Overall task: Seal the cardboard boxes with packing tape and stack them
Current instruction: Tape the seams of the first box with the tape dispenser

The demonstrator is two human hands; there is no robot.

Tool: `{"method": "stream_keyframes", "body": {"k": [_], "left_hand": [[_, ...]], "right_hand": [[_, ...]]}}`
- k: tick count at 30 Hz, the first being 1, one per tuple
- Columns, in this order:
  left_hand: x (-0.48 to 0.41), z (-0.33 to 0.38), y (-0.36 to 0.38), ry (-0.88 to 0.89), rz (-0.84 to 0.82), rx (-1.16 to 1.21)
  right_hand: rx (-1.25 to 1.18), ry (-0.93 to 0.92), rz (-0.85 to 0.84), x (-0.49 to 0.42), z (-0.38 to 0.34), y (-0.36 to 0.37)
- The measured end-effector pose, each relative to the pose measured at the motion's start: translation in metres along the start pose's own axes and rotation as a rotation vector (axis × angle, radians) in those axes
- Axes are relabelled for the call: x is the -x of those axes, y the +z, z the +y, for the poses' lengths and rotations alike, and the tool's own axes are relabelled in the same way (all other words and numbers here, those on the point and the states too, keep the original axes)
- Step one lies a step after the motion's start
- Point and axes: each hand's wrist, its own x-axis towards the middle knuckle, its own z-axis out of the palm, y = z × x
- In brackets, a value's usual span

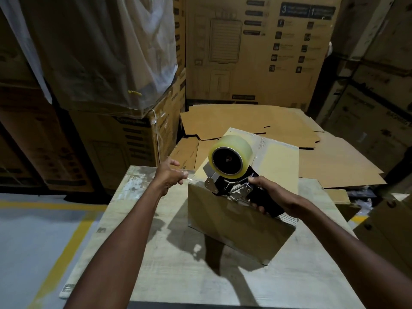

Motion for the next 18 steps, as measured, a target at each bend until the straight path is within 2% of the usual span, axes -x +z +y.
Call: {"method": "stream_keyframes", "body": {"k": [11,18], "left_hand": [[-0.016,-0.012,0.007,0.022,-0.022,0.001],[-0.022,-0.021,0.008,-0.044,-0.083,0.006]], "right_hand": [[0.025,0.049,0.035,-0.006,0.002,0.005],[0.058,0.048,0.030,-0.008,0.001,0.004]]}}
